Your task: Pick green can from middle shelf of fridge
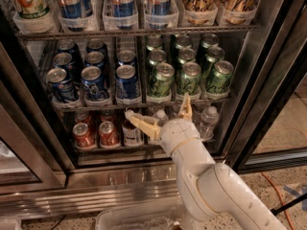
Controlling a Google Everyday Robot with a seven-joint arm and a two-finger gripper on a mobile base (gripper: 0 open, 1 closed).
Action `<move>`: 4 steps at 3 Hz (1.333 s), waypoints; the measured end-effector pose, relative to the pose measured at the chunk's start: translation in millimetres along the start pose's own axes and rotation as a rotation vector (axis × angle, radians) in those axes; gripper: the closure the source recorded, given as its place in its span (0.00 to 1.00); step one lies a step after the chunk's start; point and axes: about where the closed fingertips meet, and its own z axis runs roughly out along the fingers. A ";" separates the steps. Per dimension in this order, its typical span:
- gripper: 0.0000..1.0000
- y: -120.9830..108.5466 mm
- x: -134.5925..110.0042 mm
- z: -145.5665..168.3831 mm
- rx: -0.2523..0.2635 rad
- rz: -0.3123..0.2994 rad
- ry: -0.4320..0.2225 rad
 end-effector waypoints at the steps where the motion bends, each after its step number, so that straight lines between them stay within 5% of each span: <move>1: 0.00 -19.1 1.8 1.3 0.058 -0.007 -0.002; 2: 0.00 -19.3 1.8 1.3 0.058 -0.007 -0.002; 4: 0.32 -19.3 1.8 1.3 0.058 -0.007 -0.002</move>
Offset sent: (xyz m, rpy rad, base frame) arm 0.0112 -0.0276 -0.0009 -0.0017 -0.0109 -0.0900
